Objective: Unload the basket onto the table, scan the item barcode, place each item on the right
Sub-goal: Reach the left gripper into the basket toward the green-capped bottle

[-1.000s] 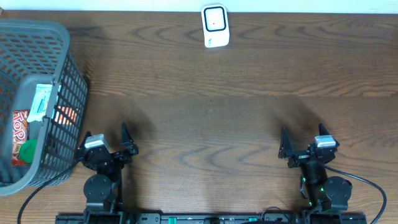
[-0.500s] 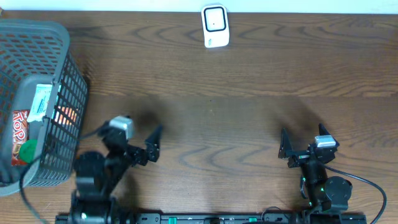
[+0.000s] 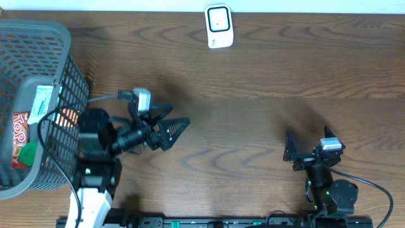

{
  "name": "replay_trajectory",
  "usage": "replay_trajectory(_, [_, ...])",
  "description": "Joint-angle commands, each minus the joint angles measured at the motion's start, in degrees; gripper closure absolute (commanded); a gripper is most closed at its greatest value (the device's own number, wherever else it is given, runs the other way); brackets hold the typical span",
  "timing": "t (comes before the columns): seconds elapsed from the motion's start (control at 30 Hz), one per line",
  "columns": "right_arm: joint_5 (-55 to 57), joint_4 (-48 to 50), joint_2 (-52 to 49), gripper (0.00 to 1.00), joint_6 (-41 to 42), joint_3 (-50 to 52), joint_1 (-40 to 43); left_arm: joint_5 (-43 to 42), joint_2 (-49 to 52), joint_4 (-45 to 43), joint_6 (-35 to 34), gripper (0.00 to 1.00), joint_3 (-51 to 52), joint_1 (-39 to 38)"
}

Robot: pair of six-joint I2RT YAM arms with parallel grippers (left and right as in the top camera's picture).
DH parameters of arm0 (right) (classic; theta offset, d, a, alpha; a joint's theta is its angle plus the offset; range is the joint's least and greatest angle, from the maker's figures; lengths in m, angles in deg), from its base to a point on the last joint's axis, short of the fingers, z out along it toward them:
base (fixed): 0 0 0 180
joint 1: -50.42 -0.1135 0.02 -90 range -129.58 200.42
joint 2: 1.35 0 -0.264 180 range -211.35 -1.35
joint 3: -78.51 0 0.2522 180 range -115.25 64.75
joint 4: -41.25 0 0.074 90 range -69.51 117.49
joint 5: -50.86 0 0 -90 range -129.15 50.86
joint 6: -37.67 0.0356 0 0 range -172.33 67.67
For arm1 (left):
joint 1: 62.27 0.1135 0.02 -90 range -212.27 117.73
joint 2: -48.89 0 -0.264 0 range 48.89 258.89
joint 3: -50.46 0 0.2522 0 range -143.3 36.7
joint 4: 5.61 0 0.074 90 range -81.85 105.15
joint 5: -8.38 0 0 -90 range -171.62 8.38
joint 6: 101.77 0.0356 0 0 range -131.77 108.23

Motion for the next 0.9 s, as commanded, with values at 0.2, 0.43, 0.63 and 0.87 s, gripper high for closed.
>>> replay_trajectory(0.2, [0.07,-0.22,0.31,0.01,0.79,0.13,-0.35,-17.16,11.78,-0.83,-9.42,0.02,-29.73,6.25])
replay_trajectory(0.43, [0.09,-0.22,0.31,0.01,0.79,0.13,-0.35,-8.85,18.34,-0.02,-12.0,0.02,-44.22,20.92])
replay_trajectory(0.63, [0.07,-0.22,0.31,0.01,0.79,0.13,-0.35,14.91,18.25,16.65,-3.28,0.02,-48.06,32.09])
replay_trajectory(0.87, [0.07,-0.22,0.31,0.01,0.79,0.13,-0.35,56.59,17.92,43.95,10.97,0.02,-55.08,34.21])
